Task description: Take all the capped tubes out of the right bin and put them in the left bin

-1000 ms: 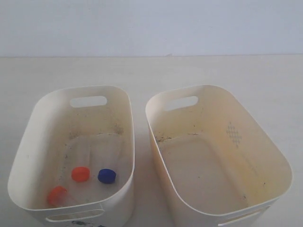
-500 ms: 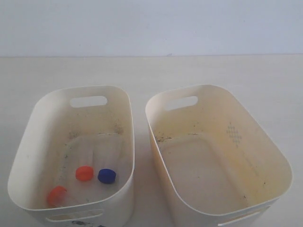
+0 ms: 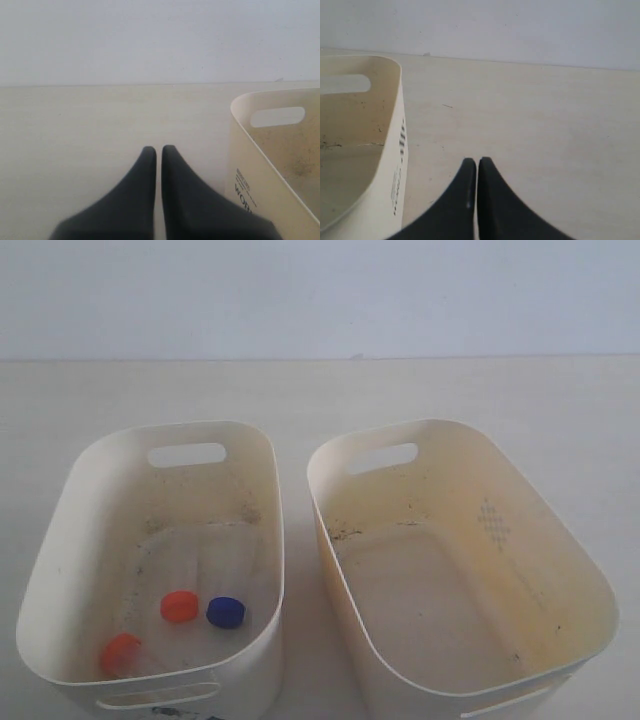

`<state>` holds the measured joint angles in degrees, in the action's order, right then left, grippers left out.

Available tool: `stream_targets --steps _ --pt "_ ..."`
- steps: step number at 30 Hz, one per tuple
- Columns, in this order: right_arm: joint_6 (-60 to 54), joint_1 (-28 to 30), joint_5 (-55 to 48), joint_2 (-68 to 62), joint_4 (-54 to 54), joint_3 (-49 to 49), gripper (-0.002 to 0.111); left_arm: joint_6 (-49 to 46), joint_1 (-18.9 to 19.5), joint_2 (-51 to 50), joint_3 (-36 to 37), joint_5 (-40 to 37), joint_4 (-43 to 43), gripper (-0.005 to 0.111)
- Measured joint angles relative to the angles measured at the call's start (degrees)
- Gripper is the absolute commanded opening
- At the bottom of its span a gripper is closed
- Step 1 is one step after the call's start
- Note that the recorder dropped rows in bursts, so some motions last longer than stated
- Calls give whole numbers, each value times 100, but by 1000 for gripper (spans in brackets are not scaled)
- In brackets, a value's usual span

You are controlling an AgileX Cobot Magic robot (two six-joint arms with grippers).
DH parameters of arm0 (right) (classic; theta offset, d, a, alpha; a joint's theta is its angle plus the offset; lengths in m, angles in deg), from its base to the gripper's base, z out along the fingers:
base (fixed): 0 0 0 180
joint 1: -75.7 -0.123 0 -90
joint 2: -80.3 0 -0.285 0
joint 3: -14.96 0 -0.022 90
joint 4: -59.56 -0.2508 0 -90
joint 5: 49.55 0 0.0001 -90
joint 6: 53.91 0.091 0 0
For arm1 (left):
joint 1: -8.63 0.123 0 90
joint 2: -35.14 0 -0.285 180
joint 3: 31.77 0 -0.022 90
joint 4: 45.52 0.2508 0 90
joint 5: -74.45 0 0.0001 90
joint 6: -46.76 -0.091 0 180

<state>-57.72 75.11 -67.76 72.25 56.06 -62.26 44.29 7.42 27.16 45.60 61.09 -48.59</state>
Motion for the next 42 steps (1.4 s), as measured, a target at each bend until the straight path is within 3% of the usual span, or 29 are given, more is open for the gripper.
stream_targets --steps 7,14,42 --pt "72 15 -37 0 48 0 1 0 0 0 0 0 0 4" --pt "95 418 -59 0 71 0 1 0 0 0 0 0 0 4" --pt "95 418 -69 0 58 0 1 0 0 0 0 0 0 4"
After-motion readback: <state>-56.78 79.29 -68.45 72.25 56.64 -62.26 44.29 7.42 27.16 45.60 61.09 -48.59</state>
